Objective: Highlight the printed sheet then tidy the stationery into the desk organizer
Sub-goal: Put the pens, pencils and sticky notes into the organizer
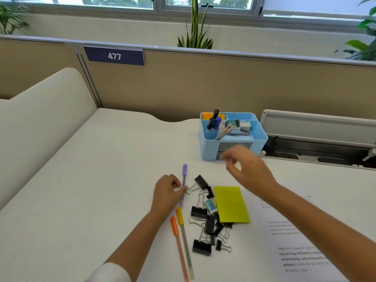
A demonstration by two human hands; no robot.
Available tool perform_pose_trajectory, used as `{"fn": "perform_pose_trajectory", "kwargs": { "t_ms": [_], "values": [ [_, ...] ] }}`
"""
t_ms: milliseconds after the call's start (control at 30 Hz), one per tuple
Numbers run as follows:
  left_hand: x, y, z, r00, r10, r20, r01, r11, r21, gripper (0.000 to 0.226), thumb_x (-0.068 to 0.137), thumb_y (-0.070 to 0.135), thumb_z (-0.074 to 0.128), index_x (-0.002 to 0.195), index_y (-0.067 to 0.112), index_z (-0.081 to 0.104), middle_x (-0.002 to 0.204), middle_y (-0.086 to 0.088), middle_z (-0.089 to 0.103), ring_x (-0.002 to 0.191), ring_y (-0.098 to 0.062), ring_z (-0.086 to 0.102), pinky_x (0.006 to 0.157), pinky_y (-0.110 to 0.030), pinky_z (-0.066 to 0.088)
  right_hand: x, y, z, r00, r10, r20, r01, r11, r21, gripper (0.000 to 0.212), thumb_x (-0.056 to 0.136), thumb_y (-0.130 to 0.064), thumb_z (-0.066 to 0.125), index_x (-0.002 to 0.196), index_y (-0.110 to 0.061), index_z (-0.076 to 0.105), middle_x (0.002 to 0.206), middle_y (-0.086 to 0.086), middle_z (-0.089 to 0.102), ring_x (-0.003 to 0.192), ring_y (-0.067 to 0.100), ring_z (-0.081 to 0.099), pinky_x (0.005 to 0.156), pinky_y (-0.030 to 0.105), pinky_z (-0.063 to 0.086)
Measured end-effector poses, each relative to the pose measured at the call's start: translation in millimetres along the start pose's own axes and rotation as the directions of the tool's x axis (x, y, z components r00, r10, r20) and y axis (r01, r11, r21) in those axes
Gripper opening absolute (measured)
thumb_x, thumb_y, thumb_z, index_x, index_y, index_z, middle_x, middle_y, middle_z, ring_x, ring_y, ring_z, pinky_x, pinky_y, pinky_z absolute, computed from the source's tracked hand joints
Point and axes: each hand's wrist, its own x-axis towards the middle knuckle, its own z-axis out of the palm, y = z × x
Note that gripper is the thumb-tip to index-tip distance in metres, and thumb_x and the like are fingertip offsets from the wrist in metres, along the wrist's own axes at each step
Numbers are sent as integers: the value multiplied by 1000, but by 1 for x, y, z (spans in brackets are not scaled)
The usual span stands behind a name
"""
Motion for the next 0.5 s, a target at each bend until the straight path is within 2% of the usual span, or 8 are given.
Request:
{"fn": "perform_pose_trajectory", "kwargs": {
  "t_ms": [67,133,200,233,300,367,433,500],
  "values": [
    [-4,-1,-1,1000,26,-3,-26,1000,-9,18,75,21,73,74,16,55,74,5,51,73,-10,49,63,-15,38,-27,8,9,965,130,226,-142,989,39,19,89,-19,56,106,-28,60,103,-15,56,91,-2,53,84,27,49],
    [-9,-1,-3,999,43,-1,-43,999,-10,17,76,20,72,74,18,56,73,8,50,72,-7,48,63,-13,36,-48,15,14,892,172,418,-198,980,19,32,88,-28,59,119,-34,53,123,-17,50,115,1,48,99,20,37],
    [-12,-2,-3,999,54,2,-54,998,-12,17,75,20,72,74,20,55,73,9,51,72,-5,47,64,-13,36,-63,19,15,818,157,553,-180,984,-12,53,86,-36,61,134,-38,37,140,-23,31,132,-2,28,107,21,27],
    [-13,-2,-3,998,57,3,-57,998,-14,18,75,20,73,74,20,55,74,8,51,72,-5,47,64,-13,36,-69,20,16,777,163,608,-180,983,-33,64,86,-41,60,139,-40,26,141,-27,18,133,-5,16,110,23,22],
    [-14,-3,-3,998,63,4,-63,998,-11,18,75,20,73,75,21,55,76,6,53,74,-6,48,65,-13,36,-80,23,18,703,181,688,-179,981,-75,78,86,-44,58,145,-38,6,138,-28,1,131,-6,-1,112,23,9],
    [-14,-4,-3,998,65,1,-65,998,-6,17,75,20,73,75,20,56,77,4,55,74,-6,48,65,-12,36,-87,24,22,691,149,707,-127,988,-84,83,86,-43,56,145,-36,-1,144,-22,-9,137,0,-12,111,20,-1],
    [-14,-4,-2,998,59,0,-59,998,-6,16,75,20,73,75,19,57,77,4,55,74,-6,49,64,-11,35,-88,25,25,691,137,710,-110,990,-84,82,87,-40,56,146,-35,-1,152,-15,-12,138,2,-15,112,20,-1],
    [-14,-4,-2,998,61,-2,-61,998,-4,16,75,20,73,76,19,57,77,4,54,73,-6,49,64,-12,36,-88,26,26,688,157,709,-114,988,-108,78,87,-33,54,146,-35,2,154,-12,-11,139,1,-12,113,22,8]
  ]
}}
